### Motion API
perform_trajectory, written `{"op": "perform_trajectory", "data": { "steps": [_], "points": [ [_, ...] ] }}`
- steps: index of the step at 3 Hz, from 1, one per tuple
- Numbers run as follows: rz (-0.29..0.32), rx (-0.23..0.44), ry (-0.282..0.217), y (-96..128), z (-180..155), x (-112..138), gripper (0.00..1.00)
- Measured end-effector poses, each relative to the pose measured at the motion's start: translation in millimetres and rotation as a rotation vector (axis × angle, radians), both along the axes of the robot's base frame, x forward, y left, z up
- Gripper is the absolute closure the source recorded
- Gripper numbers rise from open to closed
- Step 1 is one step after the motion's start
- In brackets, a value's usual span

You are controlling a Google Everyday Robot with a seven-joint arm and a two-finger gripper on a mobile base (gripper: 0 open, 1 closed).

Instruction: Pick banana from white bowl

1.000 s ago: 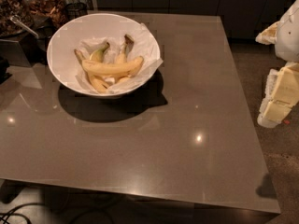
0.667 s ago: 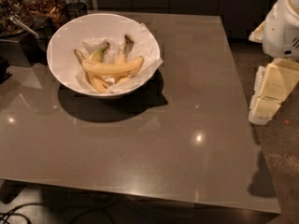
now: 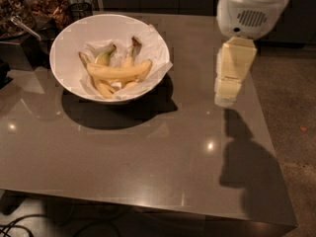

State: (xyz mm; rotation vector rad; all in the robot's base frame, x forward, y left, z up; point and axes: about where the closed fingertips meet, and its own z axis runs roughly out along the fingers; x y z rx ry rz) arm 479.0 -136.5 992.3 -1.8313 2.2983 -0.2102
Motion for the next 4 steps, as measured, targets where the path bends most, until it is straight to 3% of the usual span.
{"op": "perform_trajectory", "data": {
  "steps": [2, 4],
  "points": [
    [0.036, 0.038, -0.041, 23, 2, 18, 0.0],
    [0.118, 0.026, -0.008, 97, -10, 55, 0.0]
  ]
}}
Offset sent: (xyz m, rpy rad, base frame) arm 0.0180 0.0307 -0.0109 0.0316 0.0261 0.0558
